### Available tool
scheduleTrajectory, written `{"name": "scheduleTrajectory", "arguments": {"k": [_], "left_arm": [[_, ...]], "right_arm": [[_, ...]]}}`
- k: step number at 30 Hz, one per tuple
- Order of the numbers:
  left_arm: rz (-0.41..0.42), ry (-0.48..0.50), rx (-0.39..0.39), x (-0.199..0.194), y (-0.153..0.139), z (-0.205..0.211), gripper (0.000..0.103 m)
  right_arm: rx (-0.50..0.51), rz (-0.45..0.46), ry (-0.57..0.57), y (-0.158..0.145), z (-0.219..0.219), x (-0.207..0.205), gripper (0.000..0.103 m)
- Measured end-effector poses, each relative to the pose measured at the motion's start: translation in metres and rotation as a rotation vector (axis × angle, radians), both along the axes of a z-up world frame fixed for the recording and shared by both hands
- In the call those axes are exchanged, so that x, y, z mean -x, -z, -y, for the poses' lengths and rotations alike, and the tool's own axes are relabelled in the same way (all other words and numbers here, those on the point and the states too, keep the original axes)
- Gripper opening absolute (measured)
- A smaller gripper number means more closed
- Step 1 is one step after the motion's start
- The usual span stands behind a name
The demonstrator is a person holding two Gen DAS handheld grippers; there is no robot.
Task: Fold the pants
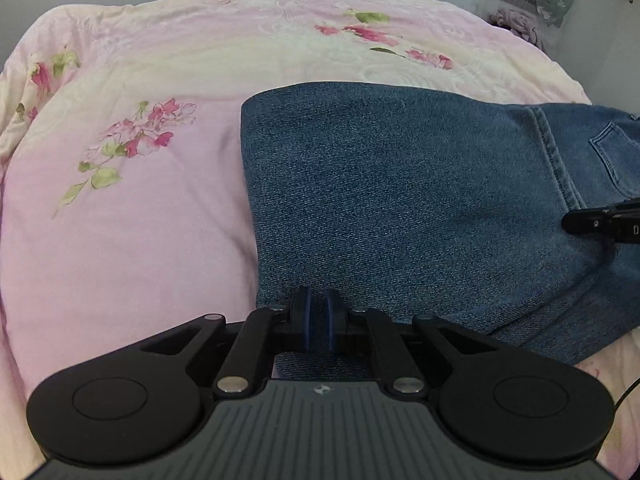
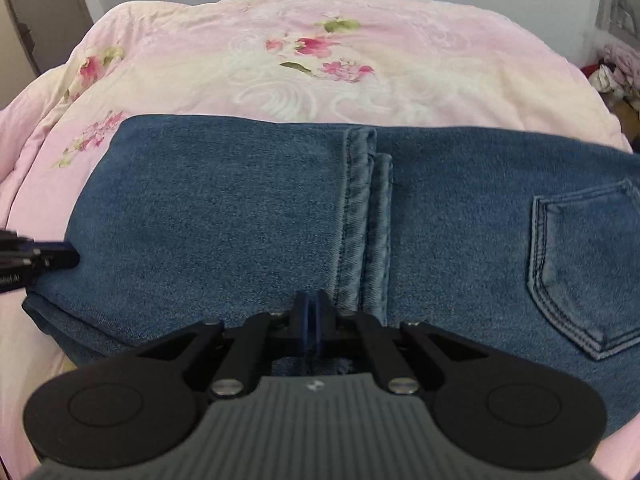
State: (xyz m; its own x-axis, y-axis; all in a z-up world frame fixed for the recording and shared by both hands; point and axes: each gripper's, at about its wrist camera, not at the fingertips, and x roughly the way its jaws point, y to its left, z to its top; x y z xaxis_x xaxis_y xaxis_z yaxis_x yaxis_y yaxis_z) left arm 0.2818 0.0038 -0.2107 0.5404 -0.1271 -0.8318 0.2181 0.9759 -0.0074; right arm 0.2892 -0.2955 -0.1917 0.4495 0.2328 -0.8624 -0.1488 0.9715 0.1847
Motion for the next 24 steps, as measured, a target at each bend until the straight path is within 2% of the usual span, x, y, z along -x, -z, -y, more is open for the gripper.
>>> {"name": "scheduleTrajectory", "arguments": {"k": [3,7,11,14,19,24], "left_arm": [[-0.005,-0.006,-0.009,-0.001,-0.01,0.001,0.008],[0.034,-0.046,0.112,0.017,-0.041,-0.015,0.008],[0.046,-0.059,0.161,0.043,-0.053,-0.018,0.008],[0.018,-0.07,0.143,0.049,-0.039,-0.016,0.008],[-0.013,-0.089,0.128,0.056,-0.014,-0.015,0.008],[0.003,-0.056,0.044,0.056,-0.003,0.001,0.007]], "right_arm": [[0.016,0.001,0.002,-0.003,-0.003,-0.001,0.0],[-0.004,0.015,0.017,-0.025,-0.003,0.007,0.002],[0.016,0.071,-0.005,-0.041,-0.008,0.028,0.009],[0.049,0.069,-0.012,-0.034,-0.011,0.034,0.009],[0.014,0.046,0.014,-0.017,-0.004,0.037,0.006],[-0.013,0.028,0.031,-0.007,0.0,0.031,0.0]]}}
